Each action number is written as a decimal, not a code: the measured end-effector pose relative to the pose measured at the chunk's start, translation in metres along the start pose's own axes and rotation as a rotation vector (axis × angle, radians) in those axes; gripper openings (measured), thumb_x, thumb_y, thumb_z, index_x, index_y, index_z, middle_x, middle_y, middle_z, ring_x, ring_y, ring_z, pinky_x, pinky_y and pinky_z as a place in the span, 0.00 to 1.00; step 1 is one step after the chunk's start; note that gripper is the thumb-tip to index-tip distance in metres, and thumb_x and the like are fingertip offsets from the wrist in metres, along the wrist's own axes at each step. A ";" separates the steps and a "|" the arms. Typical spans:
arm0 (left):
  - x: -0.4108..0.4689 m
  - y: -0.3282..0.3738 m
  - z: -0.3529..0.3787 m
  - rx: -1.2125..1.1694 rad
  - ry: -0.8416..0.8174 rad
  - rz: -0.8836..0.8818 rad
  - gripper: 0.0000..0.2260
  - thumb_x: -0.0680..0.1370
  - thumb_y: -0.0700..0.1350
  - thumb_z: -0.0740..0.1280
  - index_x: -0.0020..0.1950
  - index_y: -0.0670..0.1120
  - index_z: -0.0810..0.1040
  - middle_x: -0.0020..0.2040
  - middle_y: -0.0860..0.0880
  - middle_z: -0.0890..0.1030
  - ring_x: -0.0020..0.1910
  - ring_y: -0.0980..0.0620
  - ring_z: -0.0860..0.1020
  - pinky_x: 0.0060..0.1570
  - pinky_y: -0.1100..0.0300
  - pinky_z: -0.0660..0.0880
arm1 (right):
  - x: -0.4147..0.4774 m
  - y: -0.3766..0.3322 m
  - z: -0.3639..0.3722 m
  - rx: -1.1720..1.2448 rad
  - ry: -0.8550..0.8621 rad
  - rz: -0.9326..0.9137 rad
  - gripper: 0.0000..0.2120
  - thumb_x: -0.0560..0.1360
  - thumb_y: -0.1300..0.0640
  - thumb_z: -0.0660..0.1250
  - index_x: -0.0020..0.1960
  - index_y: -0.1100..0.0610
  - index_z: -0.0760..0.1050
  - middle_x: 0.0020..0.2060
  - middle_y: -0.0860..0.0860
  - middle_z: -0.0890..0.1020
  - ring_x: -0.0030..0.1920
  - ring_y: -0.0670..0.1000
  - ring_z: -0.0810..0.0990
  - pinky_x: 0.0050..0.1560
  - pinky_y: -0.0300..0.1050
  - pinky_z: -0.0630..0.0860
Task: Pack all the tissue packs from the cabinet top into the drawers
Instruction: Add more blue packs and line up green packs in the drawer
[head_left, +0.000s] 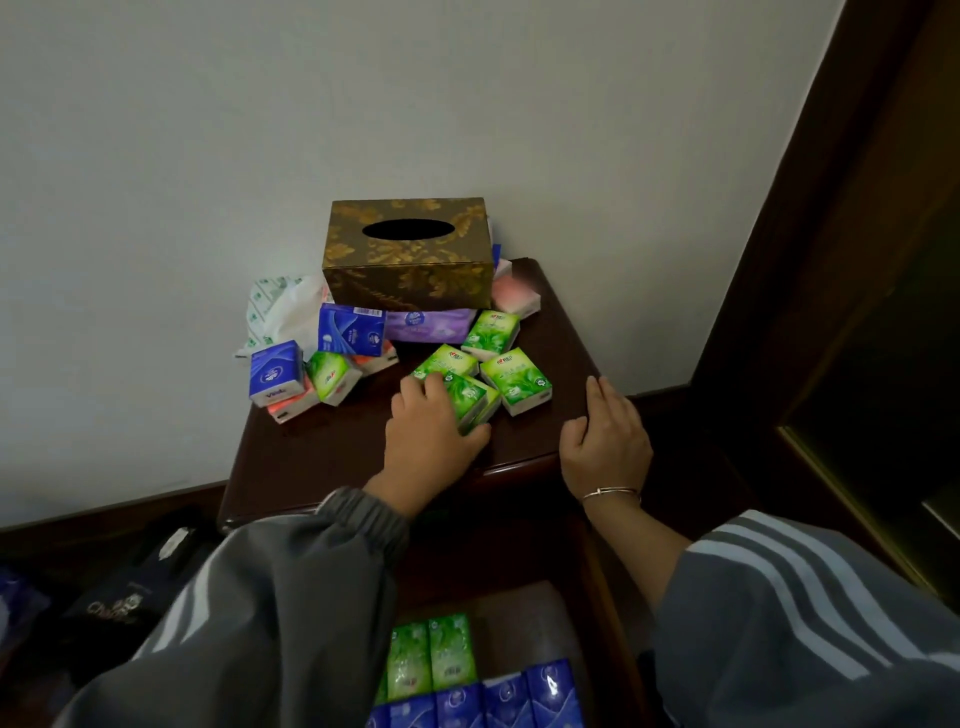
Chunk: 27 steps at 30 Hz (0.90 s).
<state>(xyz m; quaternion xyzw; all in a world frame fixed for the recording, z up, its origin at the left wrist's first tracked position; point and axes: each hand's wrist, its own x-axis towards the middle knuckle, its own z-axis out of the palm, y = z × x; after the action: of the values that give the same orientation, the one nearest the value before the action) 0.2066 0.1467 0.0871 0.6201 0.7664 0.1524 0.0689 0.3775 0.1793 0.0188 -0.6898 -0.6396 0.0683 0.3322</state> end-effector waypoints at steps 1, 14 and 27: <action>-0.001 0.004 0.004 0.050 0.038 -0.022 0.35 0.71 0.59 0.70 0.69 0.41 0.62 0.63 0.42 0.66 0.61 0.41 0.68 0.56 0.49 0.71 | 0.000 0.000 0.000 -0.001 0.002 -0.001 0.28 0.71 0.54 0.53 0.70 0.60 0.69 0.67 0.57 0.74 0.67 0.58 0.72 0.63 0.52 0.70; -0.036 -0.080 -0.034 -0.088 0.261 -0.080 0.34 0.69 0.57 0.73 0.67 0.43 0.65 0.59 0.42 0.74 0.56 0.41 0.74 0.51 0.48 0.73 | 0.000 0.002 0.000 -0.013 0.006 -0.001 0.29 0.71 0.53 0.51 0.69 0.60 0.69 0.67 0.57 0.74 0.66 0.58 0.72 0.63 0.54 0.71; -0.051 -0.147 -0.034 0.073 0.246 -0.296 0.26 0.69 0.55 0.70 0.60 0.41 0.69 0.55 0.41 0.74 0.54 0.40 0.72 0.49 0.50 0.71 | 0.000 -0.006 -0.017 0.059 0.044 0.086 0.25 0.75 0.52 0.53 0.66 0.63 0.71 0.66 0.62 0.73 0.67 0.62 0.68 0.68 0.57 0.62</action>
<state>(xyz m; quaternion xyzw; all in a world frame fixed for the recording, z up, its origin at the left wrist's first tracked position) 0.0715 0.0651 0.0682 0.4794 0.8570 0.1872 -0.0262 0.3818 0.1728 0.0352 -0.7080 -0.5996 0.0859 0.3631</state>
